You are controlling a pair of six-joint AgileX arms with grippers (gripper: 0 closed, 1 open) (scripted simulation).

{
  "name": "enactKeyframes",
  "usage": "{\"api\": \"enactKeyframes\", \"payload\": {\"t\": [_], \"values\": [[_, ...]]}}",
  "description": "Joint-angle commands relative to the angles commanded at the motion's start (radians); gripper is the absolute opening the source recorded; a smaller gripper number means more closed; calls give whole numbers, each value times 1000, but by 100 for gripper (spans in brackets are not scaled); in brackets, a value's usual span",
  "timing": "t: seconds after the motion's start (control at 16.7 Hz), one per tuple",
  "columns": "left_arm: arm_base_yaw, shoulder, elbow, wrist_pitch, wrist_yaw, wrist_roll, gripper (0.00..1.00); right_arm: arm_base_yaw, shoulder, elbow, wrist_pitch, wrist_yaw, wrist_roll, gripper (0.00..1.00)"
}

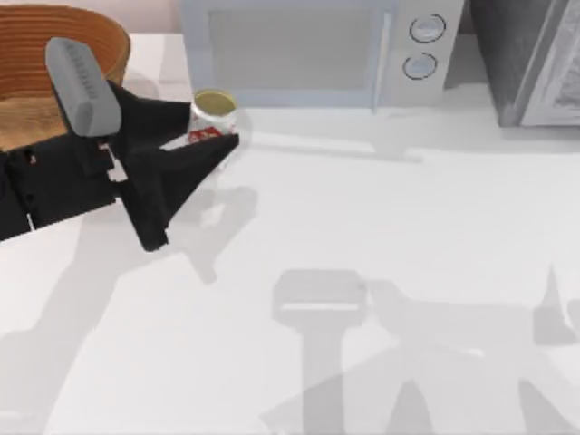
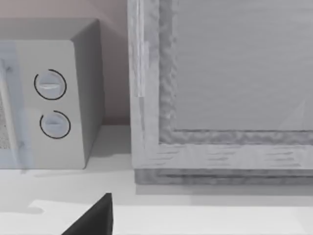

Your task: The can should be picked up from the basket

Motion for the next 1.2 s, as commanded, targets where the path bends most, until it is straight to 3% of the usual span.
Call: {"api": "enactKeyframes", "payload": {"t": [1.2], "values": [[-43, 932, 355, 568, 405, 2, 0, 0, 0, 0, 0, 0, 0, 100]]}}
